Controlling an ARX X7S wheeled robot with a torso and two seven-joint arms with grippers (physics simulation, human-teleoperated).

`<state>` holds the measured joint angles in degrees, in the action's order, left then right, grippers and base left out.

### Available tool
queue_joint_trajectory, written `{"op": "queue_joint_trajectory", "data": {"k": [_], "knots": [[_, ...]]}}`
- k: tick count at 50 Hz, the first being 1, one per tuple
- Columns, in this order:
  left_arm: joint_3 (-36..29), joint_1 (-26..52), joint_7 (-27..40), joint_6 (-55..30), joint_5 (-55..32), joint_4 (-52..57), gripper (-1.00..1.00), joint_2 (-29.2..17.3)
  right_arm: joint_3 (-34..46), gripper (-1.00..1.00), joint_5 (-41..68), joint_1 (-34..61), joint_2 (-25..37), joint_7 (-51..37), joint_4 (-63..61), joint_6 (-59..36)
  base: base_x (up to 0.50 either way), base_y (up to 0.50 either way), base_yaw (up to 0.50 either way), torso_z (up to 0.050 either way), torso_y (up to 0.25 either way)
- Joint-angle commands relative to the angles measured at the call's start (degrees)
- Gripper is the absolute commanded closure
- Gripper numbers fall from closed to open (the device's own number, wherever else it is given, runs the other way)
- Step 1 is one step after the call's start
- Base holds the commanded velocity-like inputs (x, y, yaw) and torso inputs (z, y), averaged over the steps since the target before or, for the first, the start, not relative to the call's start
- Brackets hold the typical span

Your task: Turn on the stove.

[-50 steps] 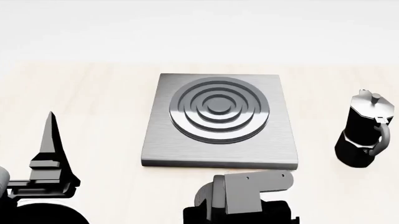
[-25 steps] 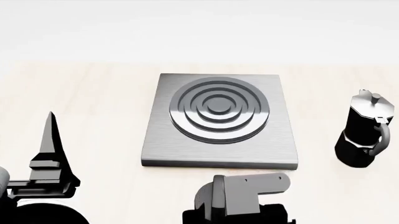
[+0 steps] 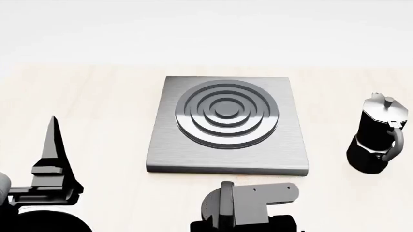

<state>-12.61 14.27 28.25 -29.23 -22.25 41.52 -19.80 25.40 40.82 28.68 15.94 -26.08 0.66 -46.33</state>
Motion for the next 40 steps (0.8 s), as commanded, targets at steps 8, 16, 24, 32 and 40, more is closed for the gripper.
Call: {"op": "queue_joint_trajectory", "data": {"k": [8, 16, 24, 32, 40], "knots": [[-0.2, 0.07, 0.32, 0.02, -0.34, 0.01, -1.0, -0.25, 0.62, -1.0, -0.62, 0.53, -0.29, 1.06, 3.08, 1.47, 0.0, 0.0, 0.0, 0.0, 0.0], [-0.23, 0.1, 0.47, 0.06, -0.46, 0.01, -1.0, -0.39, 0.85, -1.0, -0.98, 0.81, -0.39, 1.67, 4.6, 2.38, 0.0, 0.0, 0.0, 0.0, 0.0], [-0.29, 0.13, 0.51, 0.25, -0.59, -0.17, -1.0, -0.48, 0.67, -1.0, -1.02, 0.95, -0.35, 1.69, 5.63, 2.79, 0.0, 0.0, 0.0, 0.0, 0.0], [-0.35, 0.17, 0.66, 0.25, -0.71, -0.15, -1.0, -0.6, -0.48, -1.0, -0.74, -0.15, 0.62, -0.57, 3.07, 2.63, 0.0, 0.0, 0.0, 0.0, 0.0], [-0.5, 0.23, 0.83, 0.25, -0.78, -0.15, -1.0, -0.68, -2.04, -1.0, 0.31, -1.15, 1.98, -2.99, -0.24, 1.42, 0.0, 0.0, 0.0, 0.0, 0.0]]}}
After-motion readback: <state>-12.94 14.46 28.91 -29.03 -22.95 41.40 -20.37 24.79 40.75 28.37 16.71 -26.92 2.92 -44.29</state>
